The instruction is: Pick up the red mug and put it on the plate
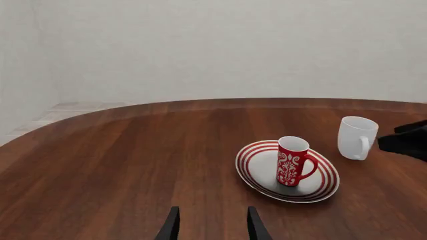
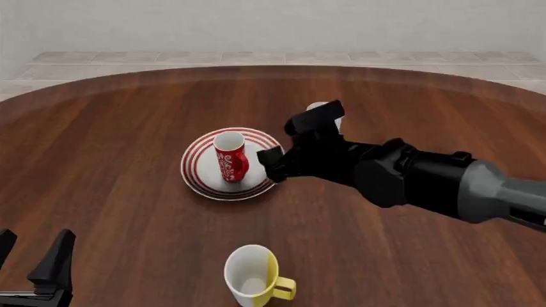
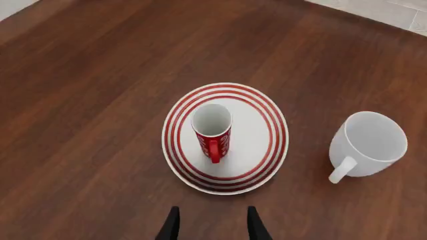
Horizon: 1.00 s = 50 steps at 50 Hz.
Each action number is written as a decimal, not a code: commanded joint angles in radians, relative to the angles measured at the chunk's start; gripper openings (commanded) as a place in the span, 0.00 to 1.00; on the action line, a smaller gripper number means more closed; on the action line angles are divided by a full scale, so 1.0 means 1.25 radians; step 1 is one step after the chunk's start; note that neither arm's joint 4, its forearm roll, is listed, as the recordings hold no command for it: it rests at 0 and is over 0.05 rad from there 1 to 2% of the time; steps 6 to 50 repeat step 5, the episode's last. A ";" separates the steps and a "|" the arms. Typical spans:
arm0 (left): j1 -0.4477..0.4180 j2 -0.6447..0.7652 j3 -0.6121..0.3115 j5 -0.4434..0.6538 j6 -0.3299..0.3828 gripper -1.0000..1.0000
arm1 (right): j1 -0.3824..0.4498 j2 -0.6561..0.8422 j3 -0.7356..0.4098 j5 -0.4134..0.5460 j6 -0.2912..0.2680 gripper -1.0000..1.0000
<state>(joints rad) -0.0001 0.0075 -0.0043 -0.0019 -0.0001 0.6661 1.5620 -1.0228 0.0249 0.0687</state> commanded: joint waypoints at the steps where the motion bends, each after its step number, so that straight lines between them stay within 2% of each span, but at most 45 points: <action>1: 0.000 0.000 0.000 0.000 0.000 1.00 | -0.022 -0.133 0.118 -0.015 -0.001 1.00; 5: 0.000 0.000 0.000 0.000 0.000 1.00 | -0.038 -0.179 0.158 -0.014 0.004 1.00; 50: 0.000 0.000 0.000 0.000 0.000 1.00 | -0.038 -0.179 0.158 -0.014 0.004 1.00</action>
